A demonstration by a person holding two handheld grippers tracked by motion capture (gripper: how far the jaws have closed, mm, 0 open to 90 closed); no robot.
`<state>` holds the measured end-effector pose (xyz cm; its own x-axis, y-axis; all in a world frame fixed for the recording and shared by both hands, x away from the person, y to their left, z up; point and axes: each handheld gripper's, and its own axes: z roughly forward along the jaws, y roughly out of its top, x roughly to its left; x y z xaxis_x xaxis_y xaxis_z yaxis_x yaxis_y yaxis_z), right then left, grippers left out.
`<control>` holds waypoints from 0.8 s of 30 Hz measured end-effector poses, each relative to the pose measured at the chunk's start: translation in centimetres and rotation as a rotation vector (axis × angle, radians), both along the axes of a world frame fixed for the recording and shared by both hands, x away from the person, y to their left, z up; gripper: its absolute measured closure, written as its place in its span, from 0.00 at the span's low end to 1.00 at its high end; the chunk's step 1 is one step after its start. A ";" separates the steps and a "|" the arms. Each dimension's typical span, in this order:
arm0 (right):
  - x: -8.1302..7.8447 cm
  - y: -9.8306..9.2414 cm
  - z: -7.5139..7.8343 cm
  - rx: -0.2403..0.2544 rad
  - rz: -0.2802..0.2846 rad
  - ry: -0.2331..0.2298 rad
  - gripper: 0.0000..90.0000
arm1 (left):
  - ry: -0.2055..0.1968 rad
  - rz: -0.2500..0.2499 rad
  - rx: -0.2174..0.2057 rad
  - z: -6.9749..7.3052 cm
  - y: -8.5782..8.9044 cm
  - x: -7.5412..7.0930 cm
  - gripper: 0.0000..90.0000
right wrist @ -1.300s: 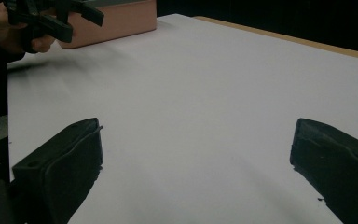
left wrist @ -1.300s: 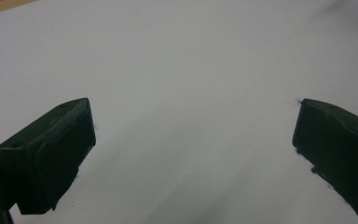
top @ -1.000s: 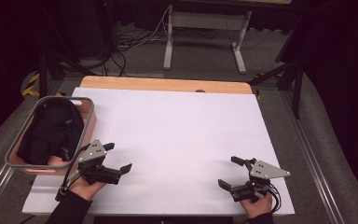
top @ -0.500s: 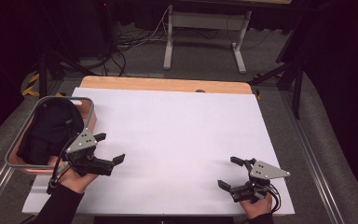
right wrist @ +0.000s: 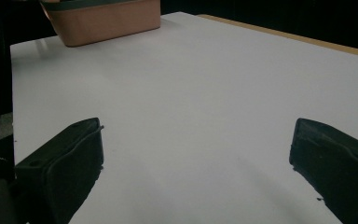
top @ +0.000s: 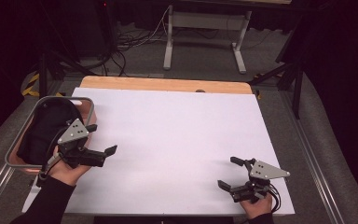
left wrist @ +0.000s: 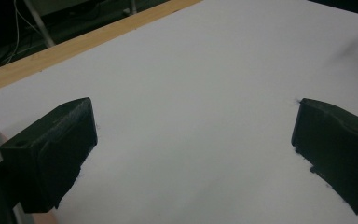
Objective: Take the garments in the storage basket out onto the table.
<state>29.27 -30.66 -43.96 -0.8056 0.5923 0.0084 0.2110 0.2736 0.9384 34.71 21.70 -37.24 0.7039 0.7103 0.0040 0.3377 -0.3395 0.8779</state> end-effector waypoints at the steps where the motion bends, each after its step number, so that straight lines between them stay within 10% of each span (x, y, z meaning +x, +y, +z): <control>1: 0.0 0.0 0.0 0.000 0.000 0.000 0.04 | -0.008 -0.003 0.004 0.2 0.2 0.1 0.01; 24: 0.0 0.0 0.0 0.003 0.008 0.002 0.04 | 0.012 0.091 -0.035 2.1 3.7 2.4 0.09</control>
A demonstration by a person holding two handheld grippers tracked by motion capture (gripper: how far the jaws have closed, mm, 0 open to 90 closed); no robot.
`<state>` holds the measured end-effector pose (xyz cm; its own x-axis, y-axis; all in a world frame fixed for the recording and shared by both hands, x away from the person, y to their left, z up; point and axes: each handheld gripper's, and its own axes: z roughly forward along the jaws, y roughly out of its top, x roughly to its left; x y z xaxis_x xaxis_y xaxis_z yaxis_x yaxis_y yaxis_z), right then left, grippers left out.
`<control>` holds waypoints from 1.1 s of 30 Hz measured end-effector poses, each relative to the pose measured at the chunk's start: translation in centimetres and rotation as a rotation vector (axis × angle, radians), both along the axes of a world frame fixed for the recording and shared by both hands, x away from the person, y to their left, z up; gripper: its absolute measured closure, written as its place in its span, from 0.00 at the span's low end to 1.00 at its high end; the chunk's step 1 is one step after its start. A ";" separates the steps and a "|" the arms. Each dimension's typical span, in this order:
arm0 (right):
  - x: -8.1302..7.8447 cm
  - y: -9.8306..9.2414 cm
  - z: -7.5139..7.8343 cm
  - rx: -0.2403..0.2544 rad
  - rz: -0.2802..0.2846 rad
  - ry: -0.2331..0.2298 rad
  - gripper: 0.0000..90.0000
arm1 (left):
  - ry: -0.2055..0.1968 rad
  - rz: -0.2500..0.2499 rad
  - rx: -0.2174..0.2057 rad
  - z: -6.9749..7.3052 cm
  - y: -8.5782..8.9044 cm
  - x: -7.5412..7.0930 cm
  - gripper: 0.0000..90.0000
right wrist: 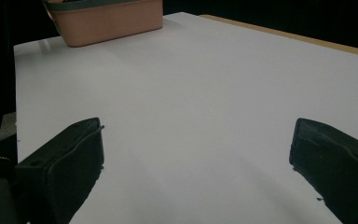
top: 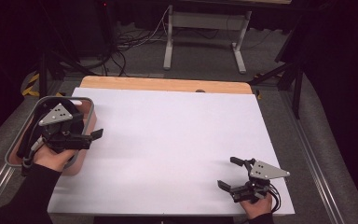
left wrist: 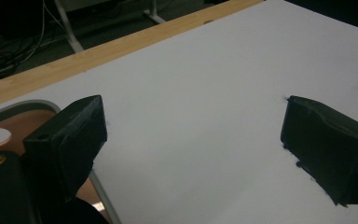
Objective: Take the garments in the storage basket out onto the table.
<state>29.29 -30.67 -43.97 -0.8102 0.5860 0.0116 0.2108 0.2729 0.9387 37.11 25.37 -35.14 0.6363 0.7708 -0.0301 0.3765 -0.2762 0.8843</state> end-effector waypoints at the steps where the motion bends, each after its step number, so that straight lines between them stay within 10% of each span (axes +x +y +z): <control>1: 0.0 0.0 0.0 -0.001 0.000 0.001 0.04 | -0.007 0.006 0.009 0.0 0.2 0.1 0.11; 14: 0.0 0.0 -0.1 0.001 -0.004 0.006 0.04 | 0.013 0.114 0.044 0.2 3.1 1.7 0.13; 33: 0.1 0.1 -0.2 -0.007 -0.004 0.013 0.04 | 0.141 0.224 0.084 -0.4 6.8 5.7 0.10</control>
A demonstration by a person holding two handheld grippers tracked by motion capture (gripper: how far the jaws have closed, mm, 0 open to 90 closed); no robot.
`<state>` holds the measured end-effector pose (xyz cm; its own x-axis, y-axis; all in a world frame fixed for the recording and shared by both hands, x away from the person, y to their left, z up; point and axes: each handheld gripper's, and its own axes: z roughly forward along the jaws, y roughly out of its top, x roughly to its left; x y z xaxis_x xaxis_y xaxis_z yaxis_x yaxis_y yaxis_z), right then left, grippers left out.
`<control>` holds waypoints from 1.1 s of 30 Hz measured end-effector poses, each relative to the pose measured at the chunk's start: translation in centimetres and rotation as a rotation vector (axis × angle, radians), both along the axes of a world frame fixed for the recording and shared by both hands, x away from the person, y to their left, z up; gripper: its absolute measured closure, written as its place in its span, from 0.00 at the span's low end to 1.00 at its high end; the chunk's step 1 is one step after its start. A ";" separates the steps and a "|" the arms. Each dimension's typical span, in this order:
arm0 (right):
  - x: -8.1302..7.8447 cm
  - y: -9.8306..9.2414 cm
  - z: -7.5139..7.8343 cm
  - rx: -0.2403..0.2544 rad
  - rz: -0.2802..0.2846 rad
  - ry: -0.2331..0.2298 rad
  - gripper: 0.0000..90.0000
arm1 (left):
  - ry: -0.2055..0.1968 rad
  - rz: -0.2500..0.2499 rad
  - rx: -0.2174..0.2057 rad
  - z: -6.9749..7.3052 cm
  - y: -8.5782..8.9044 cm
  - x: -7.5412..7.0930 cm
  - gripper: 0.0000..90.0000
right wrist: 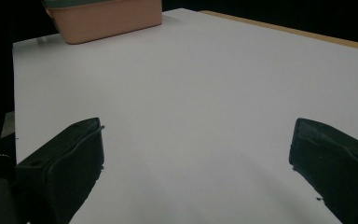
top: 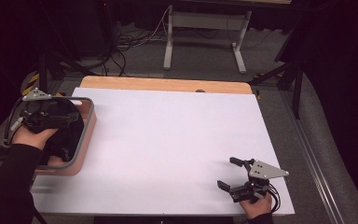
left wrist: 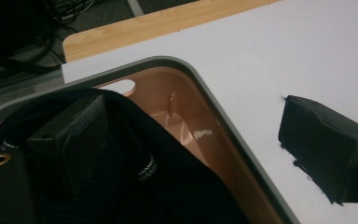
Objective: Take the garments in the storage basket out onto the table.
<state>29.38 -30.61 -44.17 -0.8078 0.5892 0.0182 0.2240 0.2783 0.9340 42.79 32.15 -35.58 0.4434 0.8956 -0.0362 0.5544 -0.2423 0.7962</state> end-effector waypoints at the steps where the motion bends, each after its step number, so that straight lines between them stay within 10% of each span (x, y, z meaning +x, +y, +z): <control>1: 0.0 0.0 0.0 0.000 0.000 0.000 0.04 | 0.005 0.004 0.004 0.0 0.1 0.2 0.10; 33: 0.2 -0.2 0.0 0.005 0.015 0.003 0.04 | 0.292 0.140 0.061 -4.0 2.2 6.1 0.07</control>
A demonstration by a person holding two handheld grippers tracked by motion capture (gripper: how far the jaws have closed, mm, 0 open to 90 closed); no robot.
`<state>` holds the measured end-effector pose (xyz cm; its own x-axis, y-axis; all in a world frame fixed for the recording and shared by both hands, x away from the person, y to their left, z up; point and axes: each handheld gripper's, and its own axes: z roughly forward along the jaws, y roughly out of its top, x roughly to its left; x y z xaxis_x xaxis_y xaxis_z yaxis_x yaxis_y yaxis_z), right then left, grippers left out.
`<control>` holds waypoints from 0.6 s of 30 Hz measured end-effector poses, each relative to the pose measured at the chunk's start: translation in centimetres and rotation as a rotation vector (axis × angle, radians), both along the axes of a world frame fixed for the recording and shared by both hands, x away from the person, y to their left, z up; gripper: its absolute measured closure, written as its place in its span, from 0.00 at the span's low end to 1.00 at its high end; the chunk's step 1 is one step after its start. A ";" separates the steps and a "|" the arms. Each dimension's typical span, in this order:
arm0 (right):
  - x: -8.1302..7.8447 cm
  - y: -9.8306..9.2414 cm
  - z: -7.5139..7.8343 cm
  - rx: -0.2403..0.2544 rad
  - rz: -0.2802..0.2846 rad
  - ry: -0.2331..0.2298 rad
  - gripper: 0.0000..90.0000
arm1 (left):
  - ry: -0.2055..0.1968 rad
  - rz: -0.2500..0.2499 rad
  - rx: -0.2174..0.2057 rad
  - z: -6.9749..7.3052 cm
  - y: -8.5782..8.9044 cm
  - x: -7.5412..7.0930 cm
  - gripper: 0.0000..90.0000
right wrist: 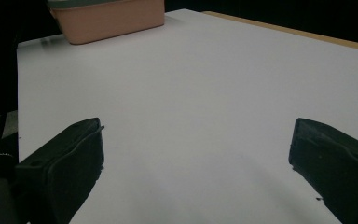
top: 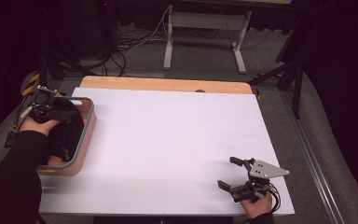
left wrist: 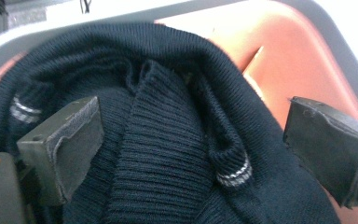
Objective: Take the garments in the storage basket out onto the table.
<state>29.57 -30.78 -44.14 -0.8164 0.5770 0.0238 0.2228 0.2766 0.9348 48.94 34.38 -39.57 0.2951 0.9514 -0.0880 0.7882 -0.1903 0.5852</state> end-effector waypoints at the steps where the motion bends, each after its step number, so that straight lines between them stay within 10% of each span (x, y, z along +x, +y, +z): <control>1: 0.0 0.0 0.0 0.000 0.000 0.000 0.04 | 0.007 0.003 -0.006 -0.1 0.0 0.1 0.06; 14: 0.1 0.1 -0.1 -0.001 0.004 0.006 0.04 | 0.100 0.066 -0.051 -0.4 -0.6 0.7 0.17; 18: 0.0 0.1 -0.1 -0.001 0.005 0.005 0.04 | 0.116 0.099 0.025 -0.9 -1.3 1.1 0.19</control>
